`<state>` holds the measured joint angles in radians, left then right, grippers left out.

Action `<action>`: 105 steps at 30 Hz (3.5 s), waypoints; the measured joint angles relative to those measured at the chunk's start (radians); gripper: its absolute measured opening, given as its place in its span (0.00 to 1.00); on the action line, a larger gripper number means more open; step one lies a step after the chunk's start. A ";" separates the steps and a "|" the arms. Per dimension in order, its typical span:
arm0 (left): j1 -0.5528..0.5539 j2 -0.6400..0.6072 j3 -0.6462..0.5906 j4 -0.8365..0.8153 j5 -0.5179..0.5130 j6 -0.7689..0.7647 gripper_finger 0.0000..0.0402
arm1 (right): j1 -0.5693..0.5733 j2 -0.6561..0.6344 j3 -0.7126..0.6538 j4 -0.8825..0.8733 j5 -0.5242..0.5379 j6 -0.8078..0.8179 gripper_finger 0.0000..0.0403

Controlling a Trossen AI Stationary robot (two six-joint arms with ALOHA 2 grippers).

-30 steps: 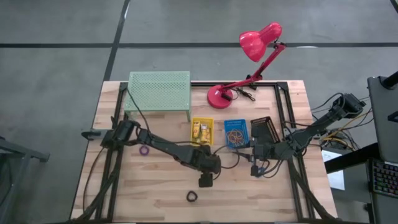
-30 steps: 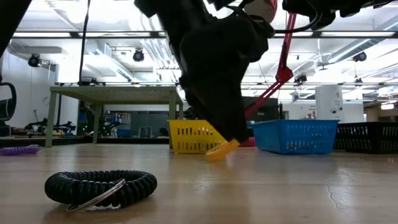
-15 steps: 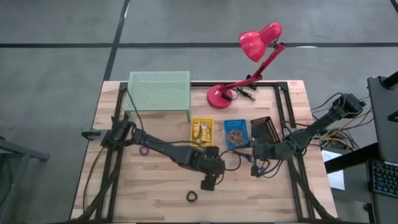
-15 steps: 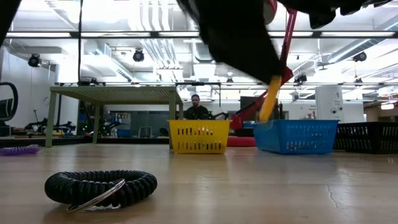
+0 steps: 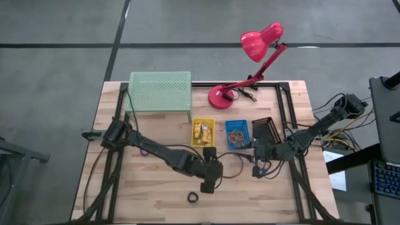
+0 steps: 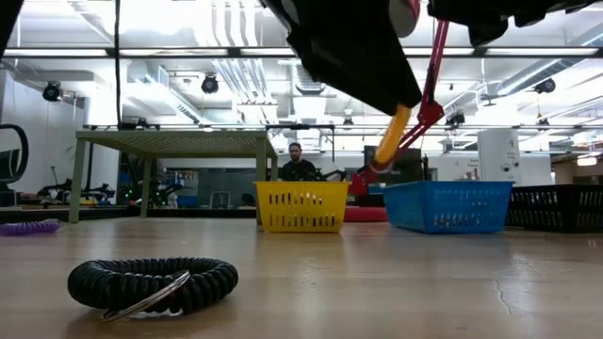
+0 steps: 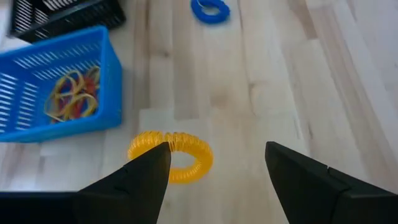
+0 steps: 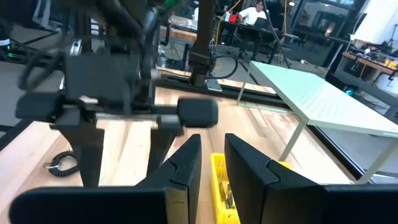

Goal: Pick & Place Office Desk Supplies
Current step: Put the yellow spring keychain into the black basket

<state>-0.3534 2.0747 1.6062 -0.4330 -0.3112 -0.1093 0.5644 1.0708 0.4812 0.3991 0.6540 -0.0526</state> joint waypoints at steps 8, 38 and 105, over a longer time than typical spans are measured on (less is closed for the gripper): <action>-0.002 0.002 -0.010 -0.002 -0.011 -0.002 0.66 | -0.001 0.000 0.000 0.001 0.000 0.000 0.17; 0.002 0.000 -0.008 0.076 -0.010 0.009 0.66 | 0.000 -0.002 0.000 0.010 -0.004 0.234 0.17; 0.006 -0.002 -0.008 0.070 -0.010 0.031 0.66 | 0.102 0.391 0.023 0.045 0.035 0.449 0.17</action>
<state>-0.3473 2.0731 1.5986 -0.3630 -0.3214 -0.0788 0.6666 1.4620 0.5040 0.4438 0.6895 0.3963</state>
